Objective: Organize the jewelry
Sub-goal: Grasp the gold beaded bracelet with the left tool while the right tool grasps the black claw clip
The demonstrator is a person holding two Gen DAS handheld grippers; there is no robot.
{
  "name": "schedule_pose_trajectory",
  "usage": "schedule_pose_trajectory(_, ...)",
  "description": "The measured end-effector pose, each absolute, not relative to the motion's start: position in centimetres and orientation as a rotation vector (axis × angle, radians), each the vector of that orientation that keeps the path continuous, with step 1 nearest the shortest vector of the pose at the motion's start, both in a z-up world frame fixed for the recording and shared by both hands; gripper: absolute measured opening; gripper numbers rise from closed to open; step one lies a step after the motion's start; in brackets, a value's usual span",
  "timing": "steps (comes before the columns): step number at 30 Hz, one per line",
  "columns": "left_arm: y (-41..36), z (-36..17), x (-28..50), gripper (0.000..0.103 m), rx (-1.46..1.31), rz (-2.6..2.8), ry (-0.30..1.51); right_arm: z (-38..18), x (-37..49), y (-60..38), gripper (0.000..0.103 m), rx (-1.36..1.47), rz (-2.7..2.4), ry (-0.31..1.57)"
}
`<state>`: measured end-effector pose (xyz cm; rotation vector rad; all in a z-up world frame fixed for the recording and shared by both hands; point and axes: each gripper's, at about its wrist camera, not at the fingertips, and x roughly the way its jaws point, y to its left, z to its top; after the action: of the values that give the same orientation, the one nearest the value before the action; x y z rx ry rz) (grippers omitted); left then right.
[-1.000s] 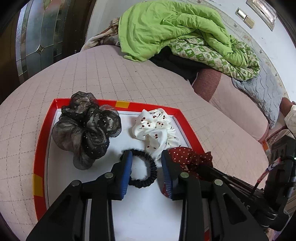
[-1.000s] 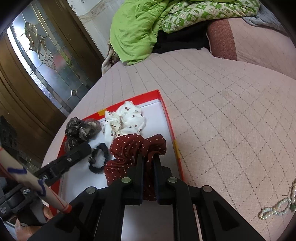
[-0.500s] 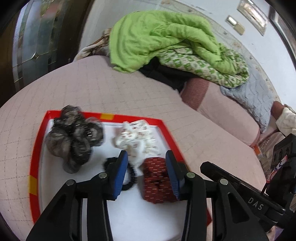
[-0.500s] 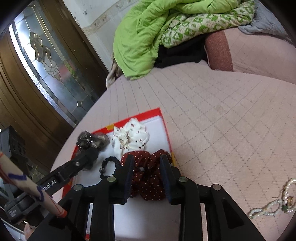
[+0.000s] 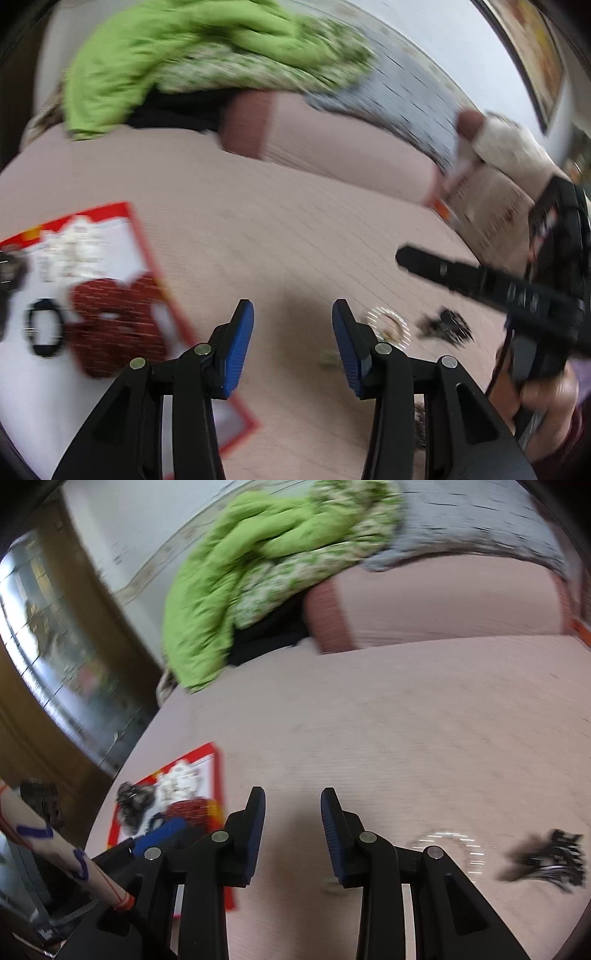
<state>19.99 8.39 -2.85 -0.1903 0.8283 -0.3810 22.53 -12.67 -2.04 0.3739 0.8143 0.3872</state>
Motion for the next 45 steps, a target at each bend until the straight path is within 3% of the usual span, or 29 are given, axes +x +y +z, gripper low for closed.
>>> schedule_pose_trajectory(4, 3.6, -4.3, 19.8, 0.049, -0.115, -0.52, 0.913, -2.6, 21.1, -18.5, 0.041, 0.393, 0.307, 0.811)
schedule_pose_trajectory(12, -2.9, -6.5, 16.7, 0.053, -0.073, -0.756, 1.09, -4.6, 18.8, -27.8, 0.042, 0.457, 0.151, 0.824)
schedule_pose_trajectory(19, -4.8, -8.9, 12.1, 0.056, 0.015, -0.681, 1.147, -5.6, 17.9, -31.2, 0.042, 0.471, 0.114, 0.828)
schedule_pose_trajectory(27, -4.9, -9.0, 10.0, 0.056, 0.071, -0.609, 1.087, -5.6, 17.6, -32.1, 0.042, 0.497, 0.132, 0.817)
schedule_pose_trajectory(28, -5.4, -9.0, 10.1, 0.054, 0.101, -0.601, 1.071, -5.7, 17.5, -32.1, 0.042, 0.5, 0.134, 0.816)
schedule_pose_trajectory(31, -5.3, -8.9, 12.2, 0.037, 0.098, -0.531, 1.019, -5.6, 17.4, -32.2, 0.042, 0.505, 0.135, 0.812)
schedule_pose_trajectory(36, -0.3, -7.4, 16.1, 0.036, -0.081, -0.301, 0.919, -5.7, 17.5, -32.4, 0.042, 0.516, 0.131, 0.81)
schedule_pose_trajectory(45, 1.6, -8.2, 17.6, 0.036, -0.247, -0.387, 0.992, -6.1, 18.1, -32.5, 0.044, 0.536, 0.136, 0.821)
